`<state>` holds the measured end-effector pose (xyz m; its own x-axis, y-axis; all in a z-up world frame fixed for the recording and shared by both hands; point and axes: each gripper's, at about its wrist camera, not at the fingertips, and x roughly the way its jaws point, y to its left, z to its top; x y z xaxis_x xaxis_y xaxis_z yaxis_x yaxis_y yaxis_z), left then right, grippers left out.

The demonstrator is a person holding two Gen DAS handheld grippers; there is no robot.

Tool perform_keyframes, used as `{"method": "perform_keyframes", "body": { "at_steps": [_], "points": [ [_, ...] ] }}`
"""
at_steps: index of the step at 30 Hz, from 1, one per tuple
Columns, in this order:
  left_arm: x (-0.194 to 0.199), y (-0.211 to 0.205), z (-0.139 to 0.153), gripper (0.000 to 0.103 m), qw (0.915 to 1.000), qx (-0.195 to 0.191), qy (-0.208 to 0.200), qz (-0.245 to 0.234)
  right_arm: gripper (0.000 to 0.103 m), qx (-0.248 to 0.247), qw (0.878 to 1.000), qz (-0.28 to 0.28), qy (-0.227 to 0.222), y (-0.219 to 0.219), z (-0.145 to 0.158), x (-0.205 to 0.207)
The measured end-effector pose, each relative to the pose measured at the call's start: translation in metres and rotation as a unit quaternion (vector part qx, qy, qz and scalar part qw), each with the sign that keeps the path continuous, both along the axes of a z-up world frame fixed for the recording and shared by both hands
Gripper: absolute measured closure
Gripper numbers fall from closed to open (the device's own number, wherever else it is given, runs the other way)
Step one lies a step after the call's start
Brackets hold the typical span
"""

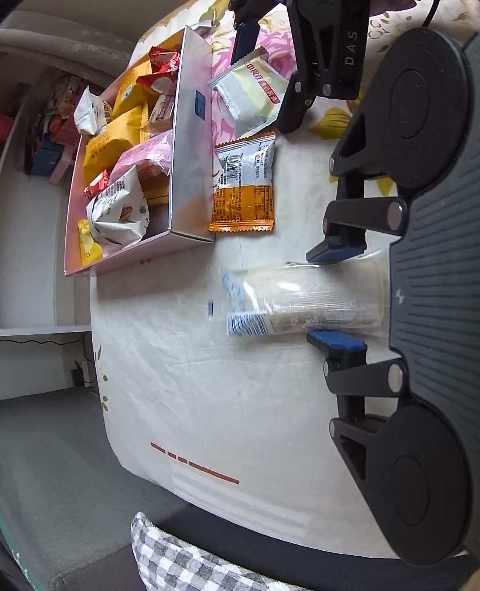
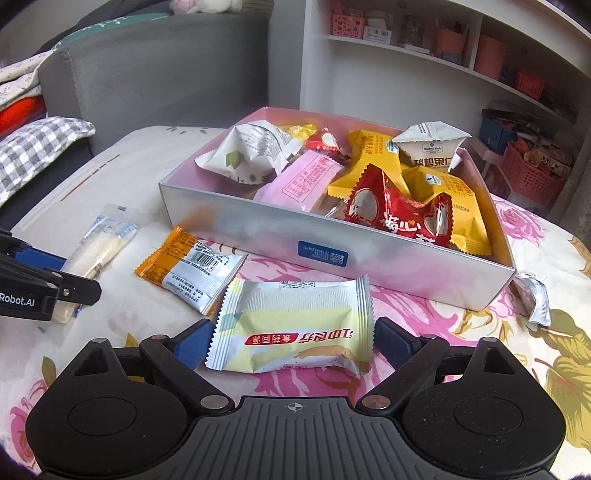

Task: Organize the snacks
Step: 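Grasp the clear-wrapped bar with left gripper while right gripper grasps the cream pastry pack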

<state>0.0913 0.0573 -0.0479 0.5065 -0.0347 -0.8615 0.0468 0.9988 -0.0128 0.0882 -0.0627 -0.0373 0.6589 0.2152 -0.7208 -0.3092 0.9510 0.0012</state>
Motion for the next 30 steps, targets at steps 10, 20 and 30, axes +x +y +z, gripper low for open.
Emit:
{"method": "perform_keyframes", "body": {
  "at_steps": [10, 20, 30],
  "points": [
    [-0.002, 0.005, 0.004, 0.075, 0.9996, -0.027, -0.002, 0.011, 0.043, 0.035, 0.999, -0.009, 0.007, -0.006, 0.008, 0.001],
    [-0.004, 0.01, 0.011, 0.081, 0.9989, -0.044, -0.012, 0.015, 0.068, 0.103, 0.993, -0.041, 0.031, -0.032, 0.017, 0.005],
    [-0.004, 0.005, 0.009, 0.081, 0.9993, -0.034, -0.014, 0.004, 0.03, 0.095, 0.994, -0.046, 0.031, -0.028, 0.008, 0.012]
  ]
}}
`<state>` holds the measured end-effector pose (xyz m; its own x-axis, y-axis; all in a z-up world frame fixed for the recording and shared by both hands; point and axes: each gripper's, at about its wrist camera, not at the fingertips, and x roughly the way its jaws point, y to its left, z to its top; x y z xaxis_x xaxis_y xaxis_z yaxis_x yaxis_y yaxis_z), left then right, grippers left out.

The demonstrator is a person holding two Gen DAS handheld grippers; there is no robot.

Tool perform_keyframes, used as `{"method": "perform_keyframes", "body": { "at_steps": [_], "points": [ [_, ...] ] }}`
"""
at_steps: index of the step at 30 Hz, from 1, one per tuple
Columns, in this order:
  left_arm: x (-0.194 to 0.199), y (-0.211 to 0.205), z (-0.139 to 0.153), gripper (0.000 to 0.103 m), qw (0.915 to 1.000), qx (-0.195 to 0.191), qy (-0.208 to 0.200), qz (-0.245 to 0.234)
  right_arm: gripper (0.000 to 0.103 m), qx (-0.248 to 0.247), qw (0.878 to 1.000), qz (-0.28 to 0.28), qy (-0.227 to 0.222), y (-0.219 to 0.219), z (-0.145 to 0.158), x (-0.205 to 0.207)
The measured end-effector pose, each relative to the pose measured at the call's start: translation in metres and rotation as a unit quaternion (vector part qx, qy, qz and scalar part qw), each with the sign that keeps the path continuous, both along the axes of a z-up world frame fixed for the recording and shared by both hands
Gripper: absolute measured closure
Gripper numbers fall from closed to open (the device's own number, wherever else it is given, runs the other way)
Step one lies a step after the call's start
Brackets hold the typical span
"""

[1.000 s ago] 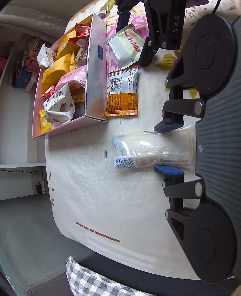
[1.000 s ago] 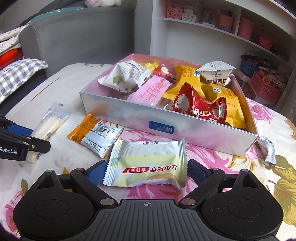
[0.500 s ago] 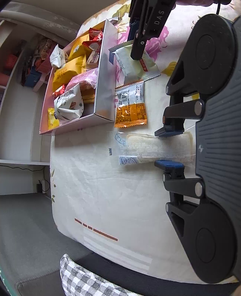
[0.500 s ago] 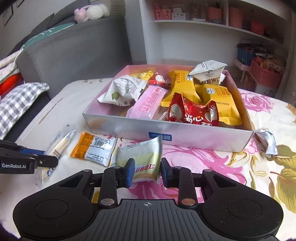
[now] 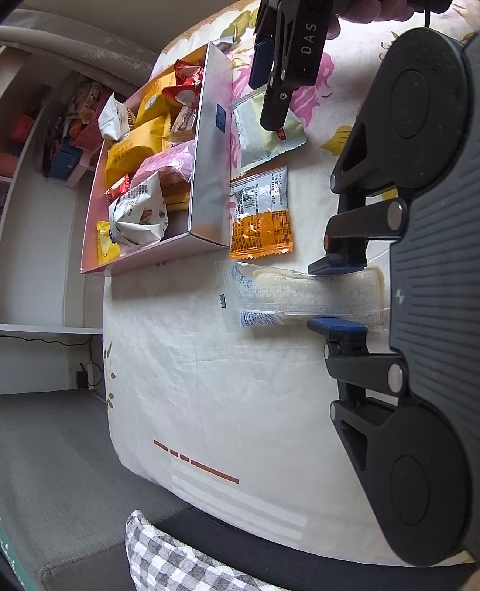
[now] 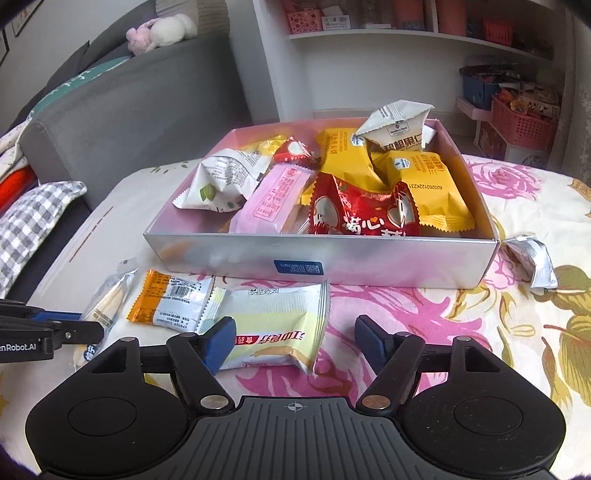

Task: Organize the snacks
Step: 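Grasp the clear-wrapped bar with left gripper while right gripper grasps the cream pastry pack, then carry the clear bar and cream pastry pack into the box and open both grippers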

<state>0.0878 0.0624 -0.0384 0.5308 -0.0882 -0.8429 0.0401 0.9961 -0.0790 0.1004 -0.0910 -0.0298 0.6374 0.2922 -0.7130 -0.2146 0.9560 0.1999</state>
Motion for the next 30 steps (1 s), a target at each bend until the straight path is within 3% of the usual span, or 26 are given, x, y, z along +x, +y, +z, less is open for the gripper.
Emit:
{"method": "perform_keyframes", "body": {
  "at_steps": [4, 7, 14, 17, 23, 30],
  "points": [
    [-0.001, -0.001, 0.0, 0.081, 1.0, 0.002, -0.001, -0.001, 0.033, -0.025, 0.999, 0.011, -0.018, 0.01, -0.002, 0.0],
    [0.0, -0.001, 0.0, 0.081, 1.0, 0.002, -0.002, 0.0, 0.06, -0.022, 0.999, 0.033, -0.025, 0.017, 0.001, -0.003],
    [-0.003, 0.002, 0.004, 0.084, 0.9999, -0.006, -0.007, 0.009, 0.085, 0.022, 0.999, 0.031, -0.025, 0.014, 0.017, -0.009],
    [-0.003, 0.006, 0.007, 0.086, 0.9997, -0.017, -0.011, 0.017, 0.09, 0.057, 0.998, 0.032, -0.015, 0.008, 0.025, -0.011],
    [-0.003, 0.008, 0.016, 0.089, 0.9987, -0.04, -0.023, 0.023, 0.091, 0.094, 0.995, 0.016, -0.003, -0.005, 0.033, -0.013],
    [-0.003, 0.01, 0.033, 0.089, 0.9963, -0.065, -0.049, 0.029, 0.091, 0.127, 0.992, 0.008, -0.027, -0.019, 0.054, -0.02]
  ]
}}
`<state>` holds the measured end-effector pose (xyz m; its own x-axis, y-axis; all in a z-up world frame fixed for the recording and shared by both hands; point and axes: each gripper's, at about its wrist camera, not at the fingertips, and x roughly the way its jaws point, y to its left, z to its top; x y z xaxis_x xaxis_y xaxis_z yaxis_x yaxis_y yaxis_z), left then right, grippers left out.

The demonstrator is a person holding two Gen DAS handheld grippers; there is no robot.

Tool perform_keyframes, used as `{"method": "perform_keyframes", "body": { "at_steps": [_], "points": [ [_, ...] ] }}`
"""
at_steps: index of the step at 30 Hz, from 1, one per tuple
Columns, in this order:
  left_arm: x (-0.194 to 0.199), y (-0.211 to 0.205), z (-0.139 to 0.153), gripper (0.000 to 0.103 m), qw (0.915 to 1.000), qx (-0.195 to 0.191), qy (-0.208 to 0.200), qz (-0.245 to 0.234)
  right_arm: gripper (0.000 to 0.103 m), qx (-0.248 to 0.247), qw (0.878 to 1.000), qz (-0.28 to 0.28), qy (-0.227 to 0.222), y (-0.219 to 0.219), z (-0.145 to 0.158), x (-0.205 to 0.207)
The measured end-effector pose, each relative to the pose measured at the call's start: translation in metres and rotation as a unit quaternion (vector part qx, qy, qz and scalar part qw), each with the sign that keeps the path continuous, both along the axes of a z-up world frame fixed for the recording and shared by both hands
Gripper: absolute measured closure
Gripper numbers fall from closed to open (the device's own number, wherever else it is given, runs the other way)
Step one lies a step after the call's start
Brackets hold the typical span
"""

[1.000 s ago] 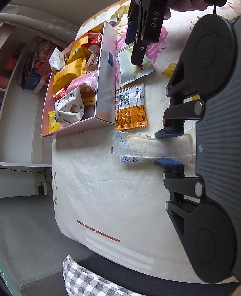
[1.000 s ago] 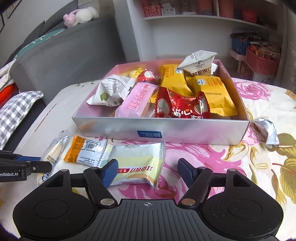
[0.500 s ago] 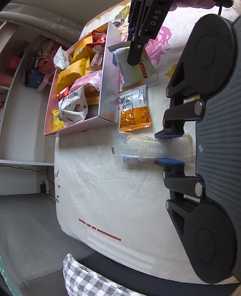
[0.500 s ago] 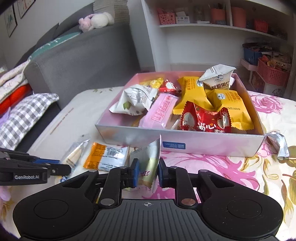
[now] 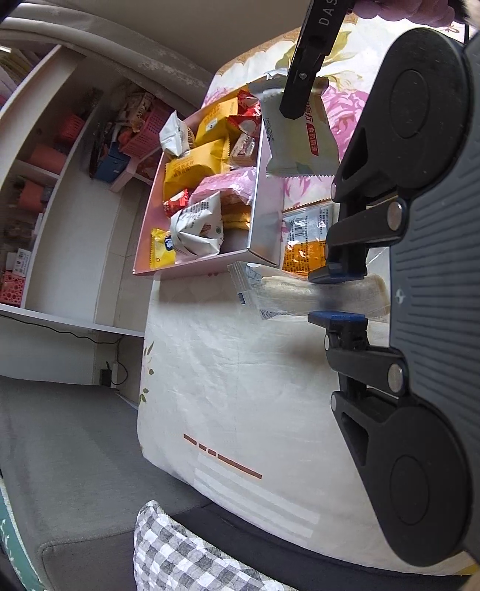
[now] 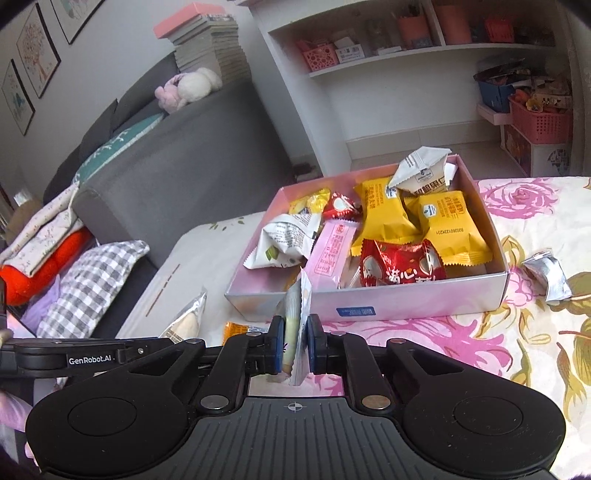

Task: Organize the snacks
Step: 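Carry the clear bar and cream pastry pack into the box and open both grippers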

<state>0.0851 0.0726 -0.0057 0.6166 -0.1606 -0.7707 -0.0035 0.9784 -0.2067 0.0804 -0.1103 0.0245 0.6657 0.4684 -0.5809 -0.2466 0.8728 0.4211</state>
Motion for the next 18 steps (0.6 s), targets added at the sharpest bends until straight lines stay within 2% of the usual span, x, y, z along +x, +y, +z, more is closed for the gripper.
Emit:
{"method": "perform_keyframes", "body": {
  "at_steps": [7, 12, 18],
  "points": [
    [0.005, -0.001, 0.014, 0.089, 0.9988, -0.033, -0.033, 0.012, 0.091, 0.021, 0.999, -0.029, -0.035, -0.009, 0.023, 0.001],
    [0.017, -0.012, 0.02, 0.089, 0.9964, -0.063, -0.056, 0.005, 0.091, 0.027, 0.997, -0.057, -0.049, -0.018, 0.028, 0.01],
    [0.05, -0.034, 0.015, 0.09, 0.9979, -0.049, -0.032, -0.026, 0.09, 0.046, 0.994, -0.079, -0.052, -0.028, 0.027, 0.027]
  ]
}}
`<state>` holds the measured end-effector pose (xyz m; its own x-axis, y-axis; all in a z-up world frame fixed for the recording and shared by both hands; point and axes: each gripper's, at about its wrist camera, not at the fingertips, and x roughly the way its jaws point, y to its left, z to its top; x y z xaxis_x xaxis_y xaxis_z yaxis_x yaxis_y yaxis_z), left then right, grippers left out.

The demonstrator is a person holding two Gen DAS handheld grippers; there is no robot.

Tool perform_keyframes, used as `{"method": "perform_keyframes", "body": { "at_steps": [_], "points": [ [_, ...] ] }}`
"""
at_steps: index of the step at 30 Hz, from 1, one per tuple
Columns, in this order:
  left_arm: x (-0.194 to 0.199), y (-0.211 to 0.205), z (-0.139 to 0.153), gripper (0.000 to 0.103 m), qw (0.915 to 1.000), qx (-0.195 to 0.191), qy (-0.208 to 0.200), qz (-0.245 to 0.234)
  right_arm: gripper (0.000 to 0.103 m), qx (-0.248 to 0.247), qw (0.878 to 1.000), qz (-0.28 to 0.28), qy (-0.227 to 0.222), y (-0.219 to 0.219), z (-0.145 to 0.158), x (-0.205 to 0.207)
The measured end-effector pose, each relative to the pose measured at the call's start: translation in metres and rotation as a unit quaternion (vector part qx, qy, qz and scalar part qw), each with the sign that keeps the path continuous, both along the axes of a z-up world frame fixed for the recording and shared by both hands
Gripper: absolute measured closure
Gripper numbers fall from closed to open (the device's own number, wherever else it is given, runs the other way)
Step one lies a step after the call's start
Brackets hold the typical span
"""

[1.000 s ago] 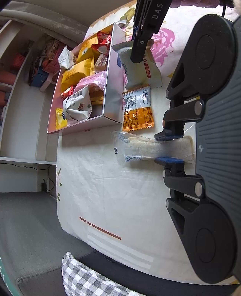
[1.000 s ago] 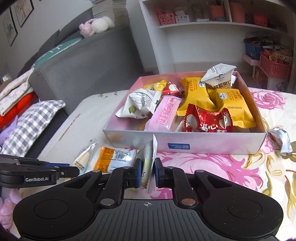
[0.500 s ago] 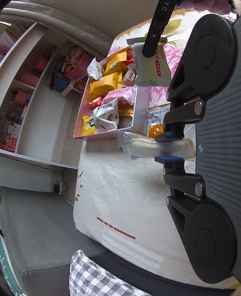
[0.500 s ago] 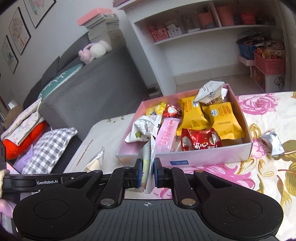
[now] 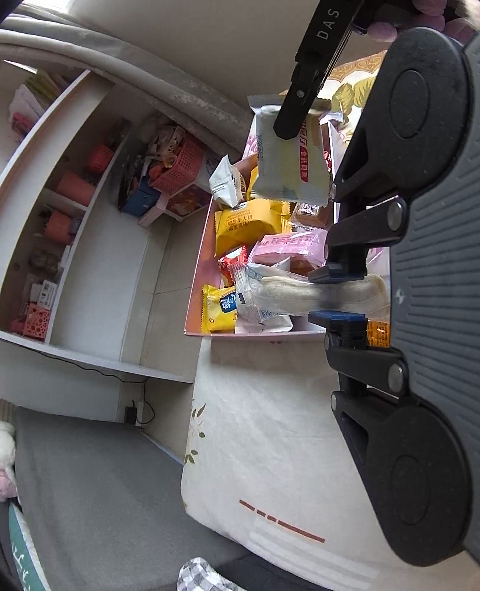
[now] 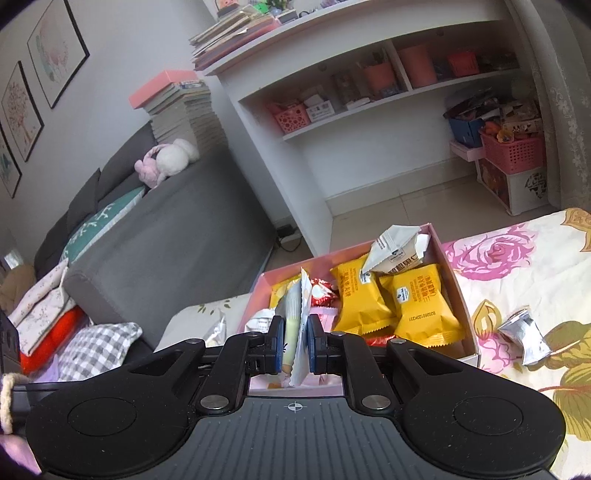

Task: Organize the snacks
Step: 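Carry the clear bar and cream pastry pack into the box and open both grippers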

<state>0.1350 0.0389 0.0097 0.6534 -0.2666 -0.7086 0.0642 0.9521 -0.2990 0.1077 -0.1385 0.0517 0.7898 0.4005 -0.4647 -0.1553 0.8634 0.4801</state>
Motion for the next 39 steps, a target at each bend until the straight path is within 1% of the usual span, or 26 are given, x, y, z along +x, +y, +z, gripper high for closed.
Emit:
{"method": "perform_keyframes", "body": {
  "at_steps": [2, 6, 15, 17, 19, 21, 23, 30, 32, 33, 35, 37, 39],
  "points": [
    [0.011, -0.006, -0.003, 0.09, 0.9999, 0.004, 0.012, -0.005, 0.09, 0.005, 1.0, -0.004, 0.001, -0.004, -0.003, 0.005],
    [0.025, -0.018, -0.009, 0.09, 0.9994, 0.025, 0.015, -0.016, 0.09, 0.008, 1.0, -0.01, 0.006, -0.008, -0.01, 0.016],
    [0.041, -0.033, -0.013, 0.09, 0.9993, 0.028, -0.007, -0.025, 0.09, 0.014, 0.999, -0.03, 0.014, -0.014, -0.023, 0.03],
    [0.042, -0.036, -0.014, 0.09, 0.9989, 0.034, -0.014, -0.028, 0.09, 0.012, 0.999, -0.032, 0.016, -0.015, -0.026, 0.032],
    [0.044, -0.038, -0.018, 0.09, 0.9987, 0.042, -0.01, -0.028, 0.09, 0.013, 0.999, -0.034, 0.016, -0.015, -0.027, 0.033],
    [0.046, -0.037, -0.024, 0.09, 0.9989, 0.037, -0.004, -0.027, 0.09, 0.014, 0.999, -0.037, 0.016, -0.015, -0.028, 0.035],
    [0.046, -0.036, -0.027, 0.09, 0.9989, 0.036, -0.008, -0.028, 0.089, 0.014, 0.999, -0.037, 0.017, -0.016, -0.029, 0.036],
    [0.042, -0.029, -0.027, 0.089, 0.9991, 0.029, -0.008, -0.031, 0.086, 0.003, 0.999, -0.042, 0.023, -0.016, -0.032, 0.04],
    [0.042, -0.028, -0.027, 0.086, 0.9991, 0.029, -0.014, -0.029, 0.085, 0.004, 0.999, -0.048, 0.023, -0.018, -0.032, 0.04],
    [0.041, -0.028, -0.027, 0.085, 0.999, 0.029, -0.018, -0.028, 0.084, 0.006, 0.998, -0.051, 0.025, -0.019, -0.032, 0.04],
    [0.039, -0.029, -0.026, 0.079, 0.9989, 0.03, -0.024, -0.026, 0.074, 0.009, 0.998, -0.056, 0.025, -0.022, -0.031, 0.04],
    [0.037, -0.029, -0.024, 0.077, 0.9988, 0.028, -0.028, -0.027, 0.066, 0.012, 0.998, -0.059, 0.021, -0.025, -0.029, 0.038],
    [0.035, -0.029, -0.022, 0.073, 0.9985, 0.031, -0.03, -0.032, 0.063, 0.012, 0.998, -0.058, 0.019, -0.027, -0.027, 0.036]
  ]
}}
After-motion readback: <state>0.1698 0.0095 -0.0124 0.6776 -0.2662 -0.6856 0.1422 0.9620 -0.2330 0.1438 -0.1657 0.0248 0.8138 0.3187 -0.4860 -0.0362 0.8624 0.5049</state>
